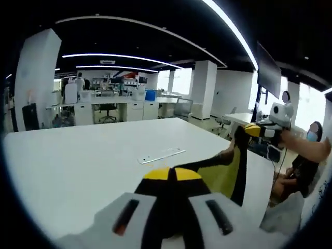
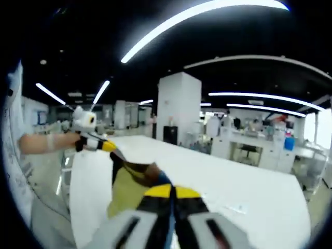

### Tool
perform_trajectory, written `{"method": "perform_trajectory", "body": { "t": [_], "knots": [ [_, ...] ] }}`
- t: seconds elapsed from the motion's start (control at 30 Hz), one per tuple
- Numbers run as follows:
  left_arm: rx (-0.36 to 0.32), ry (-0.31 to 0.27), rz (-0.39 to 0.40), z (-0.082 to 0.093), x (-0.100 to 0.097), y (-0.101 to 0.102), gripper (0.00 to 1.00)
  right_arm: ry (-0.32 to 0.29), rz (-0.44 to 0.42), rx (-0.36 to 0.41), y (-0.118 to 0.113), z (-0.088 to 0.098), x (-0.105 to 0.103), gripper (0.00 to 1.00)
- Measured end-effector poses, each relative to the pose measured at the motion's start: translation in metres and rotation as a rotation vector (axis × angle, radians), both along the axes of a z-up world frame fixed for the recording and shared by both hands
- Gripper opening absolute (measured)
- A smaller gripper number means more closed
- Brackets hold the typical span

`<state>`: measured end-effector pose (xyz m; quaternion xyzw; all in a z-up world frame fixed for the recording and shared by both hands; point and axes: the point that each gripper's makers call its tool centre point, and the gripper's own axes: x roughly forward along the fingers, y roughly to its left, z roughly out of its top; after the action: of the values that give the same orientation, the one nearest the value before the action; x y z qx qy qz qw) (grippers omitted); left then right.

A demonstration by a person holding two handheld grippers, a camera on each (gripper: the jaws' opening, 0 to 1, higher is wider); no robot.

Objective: Fold the garment on the visible template until the final outline fits inside the template.

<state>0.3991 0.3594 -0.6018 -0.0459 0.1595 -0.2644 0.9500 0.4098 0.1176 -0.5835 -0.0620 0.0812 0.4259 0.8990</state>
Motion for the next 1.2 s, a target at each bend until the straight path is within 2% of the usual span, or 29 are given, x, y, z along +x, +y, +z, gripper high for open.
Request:
{"method": "perform_trajectory", "body": {
  "t": [0.1, 0.17, 0.2, 0.27, 0.4, 0.43, 0.47, 0.5, 0.53, 0.6, 0.63, 0.7, 0.83, 0.97, 1.2],
  "knots": [
    [-0.022, 0.047, 0.003, -0.024, 0.029, 0.003, 0.00, 0.058, -0.015, -0.022, 0.000, -0.023, 0.018, 0.00],
    [-0.008, 0.085, -0.004, -0.042, 0.046, 0.002, 0.00, 0.086, -0.016, -0.033, 0.002, -0.039, 0.036, 0.00],
    [0.003, 0.080, -0.010, -0.047, 0.054, 0.002, 0.00, 0.109, -0.020, -0.041, 0.002, -0.046, 0.041, 0.00],
    [0.025, 0.129, -0.019, -0.066, 0.071, 0.001, 0.00, 0.131, -0.023, -0.060, 0.003, -0.063, 0.057, 0.00],
    [0.037, 0.184, -0.022, -0.100, 0.109, 0.002, 0.00, 0.202, -0.048, -0.068, 0.002, -0.095, 0.089, 0.00],
    [0.040, 0.195, -0.020, -0.107, 0.114, 0.002, 0.00, 0.211, -0.052, -0.070, 0.002, -0.102, 0.096, 0.00],
    [0.042, 0.210, -0.017, -0.118, 0.122, 0.000, 0.00, 0.248, -0.069, -0.067, 0.000, -0.114, 0.105, 0.00],
    [0.044, 0.222, -0.016, -0.125, 0.127, 0.000, 0.00, 0.250, -0.070, -0.067, 0.000, -0.119, 0.111, 0.00],
    [0.048, 0.235, -0.010, -0.132, 0.129, -0.001, 0.00, 0.282, -0.076, -0.076, 0.000, -0.132, 0.119, 0.00],
    [0.057, 0.258, -0.003, -0.149, 0.139, -0.003, 0.00, 0.279, -0.075, -0.118, -0.001, -0.146, 0.128, 0.00],
    [0.062, 0.267, 0.004, -0.155, 0.142, -0.003, 0.00, 0.303, -0.077, -0.134, -0.001, -0.158, 0.133, 0.00],
    [0.073, 0.292, 0.010, -0.171, 0.149, -0.005, 0.00, 0.327, -0.081, -0.142, 0.000, -0.171, 0.139, 0.00],
    [0.087, 0.330, 0.012, -0.196, 0.155, -0.012, 0.00, 0.348, -0.067, -0.206, 0.007, -0.200, 0.146, 0.00],
    [0.089, 0.361, 0.021, -0.211, 0.156, -0.012, 0.00, 0.353, -0.058, -0.255, 0.011, -0.217, 0.149, 0.00],
    [0.091, 0.390, 0.035, -0.221, 0.156, -0.007, 0.00, 0.379, -0.058, -0.270, 0.015, -0.237, 0.159, 0.00]
  ]
}}
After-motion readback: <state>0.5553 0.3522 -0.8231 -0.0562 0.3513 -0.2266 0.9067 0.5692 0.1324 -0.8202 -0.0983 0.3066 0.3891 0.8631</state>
